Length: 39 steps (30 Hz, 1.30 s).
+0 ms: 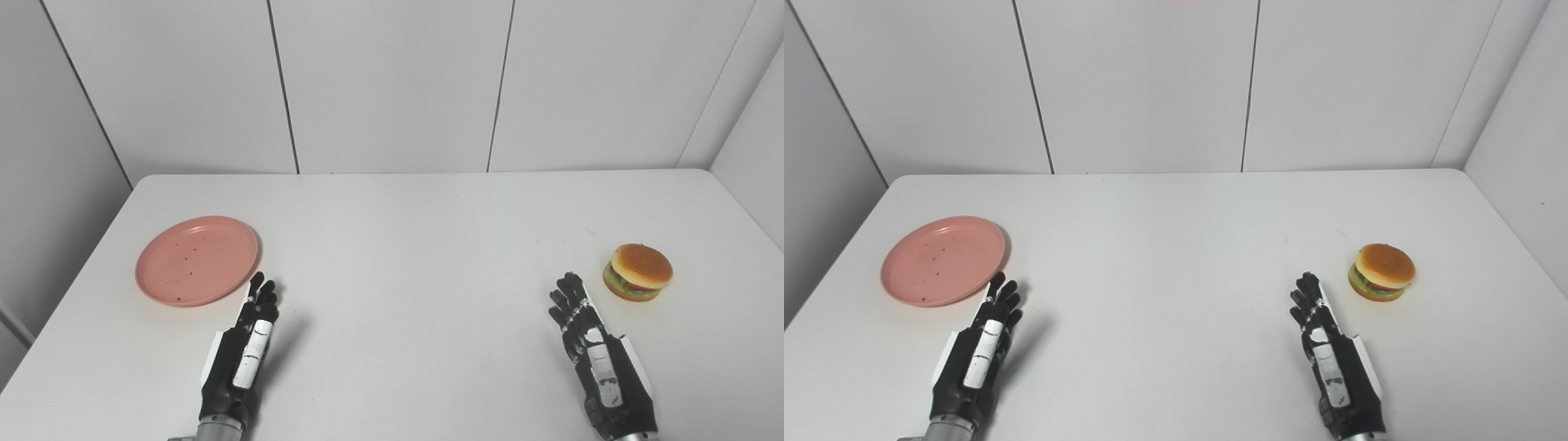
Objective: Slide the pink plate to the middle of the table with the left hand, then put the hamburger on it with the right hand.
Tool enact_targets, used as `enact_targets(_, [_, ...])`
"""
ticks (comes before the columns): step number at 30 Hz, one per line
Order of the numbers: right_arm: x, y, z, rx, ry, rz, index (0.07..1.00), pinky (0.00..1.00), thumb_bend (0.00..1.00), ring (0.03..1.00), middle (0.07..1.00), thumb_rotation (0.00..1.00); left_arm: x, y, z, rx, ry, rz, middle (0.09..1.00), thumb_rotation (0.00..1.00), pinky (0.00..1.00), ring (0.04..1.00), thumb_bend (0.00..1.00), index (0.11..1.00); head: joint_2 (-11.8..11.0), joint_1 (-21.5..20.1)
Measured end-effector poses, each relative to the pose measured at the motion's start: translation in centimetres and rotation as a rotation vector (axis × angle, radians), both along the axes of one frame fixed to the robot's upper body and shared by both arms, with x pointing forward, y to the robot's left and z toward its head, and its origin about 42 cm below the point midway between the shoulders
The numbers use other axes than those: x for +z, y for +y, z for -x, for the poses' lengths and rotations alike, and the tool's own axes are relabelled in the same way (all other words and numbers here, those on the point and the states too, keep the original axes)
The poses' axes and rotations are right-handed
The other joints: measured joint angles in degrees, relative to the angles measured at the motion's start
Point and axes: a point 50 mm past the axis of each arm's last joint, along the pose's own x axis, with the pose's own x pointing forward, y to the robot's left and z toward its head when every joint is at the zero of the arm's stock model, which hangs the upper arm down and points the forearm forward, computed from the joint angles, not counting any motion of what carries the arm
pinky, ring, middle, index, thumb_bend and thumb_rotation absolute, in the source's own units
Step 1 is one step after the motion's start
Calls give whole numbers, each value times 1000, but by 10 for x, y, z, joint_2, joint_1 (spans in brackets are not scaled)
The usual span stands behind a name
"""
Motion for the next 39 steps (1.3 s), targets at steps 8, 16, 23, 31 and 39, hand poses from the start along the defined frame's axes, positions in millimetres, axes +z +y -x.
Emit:
enact_targets(8, [-1, 0, 0, -2, 3, -2, 1000, 1000, 861, 1000, 1000, 920, 0, 0, 0, -4, 1, -3, 1000, 833, 1000, 1000, 837, 1000, -1, 2])
enact_targets(16, [-1, 0, 0, -1, 3, -2, 1000, 1000, 861, 1000, 1000, 922, 0, -1, 0, -4, 1, -5, 1000, 830, 1000, 1000, 826, 1000, -2, 1])
enact_targets(23, [-1, -1, 0, 3, 4, -14, 1000, 1000, 884, 1000, 1000, 924, -1, -2, 0, -7, 0, -6, 1000, 825, 1000, 1000, 839, 1000, -16, 25])
enact_targets(31, [-6, -5, -2, 46, -15, -32, 998, 1000, 873, 997, 999, 921, -8, -12, -3, -1, -14, -39, 1000, 803, 1000, 988, 827, 1000, -54, 76])
enact_targets(39, [-12, -10, -3, 69, -51, -39, 1000, 1000, 891, 996, 993, 913, -14, -19, -5, 5, -43, -73, 1000, 800, 998, 988, 779, 1000, -80, 106])
